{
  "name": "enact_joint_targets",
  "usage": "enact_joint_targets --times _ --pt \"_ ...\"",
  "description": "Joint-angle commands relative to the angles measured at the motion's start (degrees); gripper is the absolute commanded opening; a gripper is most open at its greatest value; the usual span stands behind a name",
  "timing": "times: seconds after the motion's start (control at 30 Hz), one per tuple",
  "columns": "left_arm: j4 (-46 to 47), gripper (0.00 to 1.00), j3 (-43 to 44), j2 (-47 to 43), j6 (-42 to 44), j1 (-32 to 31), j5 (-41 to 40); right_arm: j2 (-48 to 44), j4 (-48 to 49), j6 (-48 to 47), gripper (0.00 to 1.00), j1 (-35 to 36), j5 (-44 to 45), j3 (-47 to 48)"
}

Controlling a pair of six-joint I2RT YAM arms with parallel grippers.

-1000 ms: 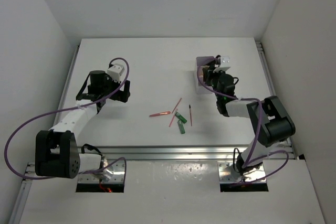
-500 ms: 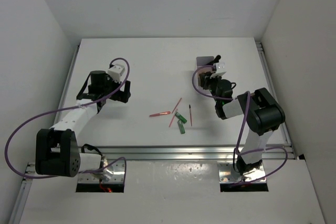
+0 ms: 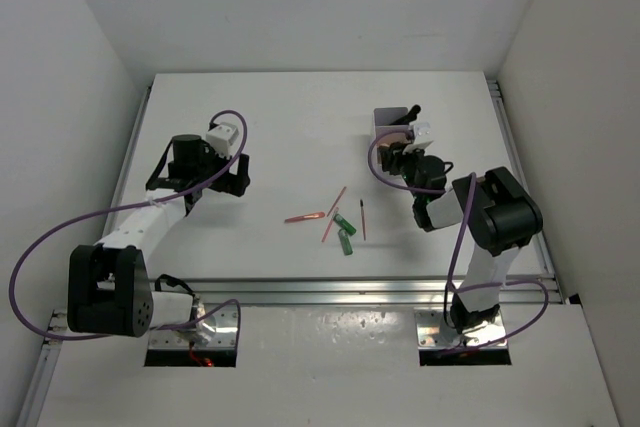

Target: Organize the makeup

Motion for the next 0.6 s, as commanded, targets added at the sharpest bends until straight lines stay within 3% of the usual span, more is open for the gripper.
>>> enact_joint_targets --times 0.0,0.33,0.4,0.47,0.53,0.57 --pt "1.8 1.0 0.92 0.01 -0.22 0.66 1.35 -1.95 8.01 0.97 0.46 -0.37 -2.29 -0.6" --pt "1.8 1.0 0.92 0.01 -0.22 0.66 2.4 -10.2 7.39 -3.24 0.53 -0.02 -2.12 -0.07" --pt "1.8 1.0 0.92 0.01 -0.22 0.66 2.93 -13.02 3.64 -4.48 0.55 0.85 -2.47 1.24" --pt "1.8 1.0 0.92 0.01 -0.22 0.66 2.93 -18.53 -6.45 -7.55 0.59 1.91 -5.98 2.56" --pt "2.41 1.0 0.31 0.01 0.3 0.66 2.93 -22.58 -37.34 -12.62 0.65 4.28 -9.84 10.54" --pt "2.41 1.0 0.31 0.01 0.3 0.66 2.93 -22.35 -55.88 -13.62 0.71 5.68 -11.33 21.53"
